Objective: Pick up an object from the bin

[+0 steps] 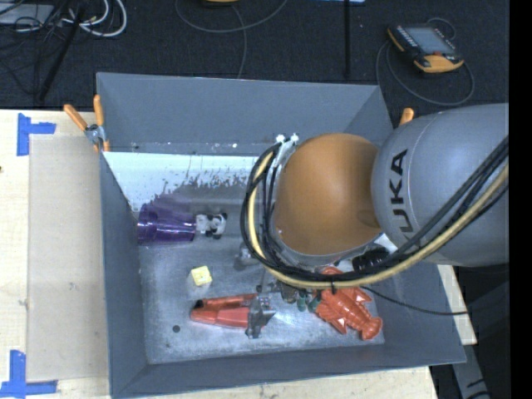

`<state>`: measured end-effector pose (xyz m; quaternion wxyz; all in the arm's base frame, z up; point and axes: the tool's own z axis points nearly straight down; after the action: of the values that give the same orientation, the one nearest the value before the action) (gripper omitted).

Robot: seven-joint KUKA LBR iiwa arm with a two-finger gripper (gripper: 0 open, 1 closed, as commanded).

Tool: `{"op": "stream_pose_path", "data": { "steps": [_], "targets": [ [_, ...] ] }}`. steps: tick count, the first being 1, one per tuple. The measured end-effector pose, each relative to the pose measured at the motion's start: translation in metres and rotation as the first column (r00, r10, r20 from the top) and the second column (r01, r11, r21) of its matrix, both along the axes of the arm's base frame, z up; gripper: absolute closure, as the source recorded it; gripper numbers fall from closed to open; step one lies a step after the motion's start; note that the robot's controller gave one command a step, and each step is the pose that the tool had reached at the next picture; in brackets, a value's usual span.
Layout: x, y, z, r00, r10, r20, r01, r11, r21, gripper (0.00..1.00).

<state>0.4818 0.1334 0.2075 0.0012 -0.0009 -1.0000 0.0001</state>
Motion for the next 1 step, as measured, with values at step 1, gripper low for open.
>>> {"op": "stream_pose_path", "data": {
  "steps": [1],
  "targets": [
    [0.0162,-0.0068,-0.0727,1.000,0.004,0.005,-0.004,1.000,0.001,0.00]
  ]
}}
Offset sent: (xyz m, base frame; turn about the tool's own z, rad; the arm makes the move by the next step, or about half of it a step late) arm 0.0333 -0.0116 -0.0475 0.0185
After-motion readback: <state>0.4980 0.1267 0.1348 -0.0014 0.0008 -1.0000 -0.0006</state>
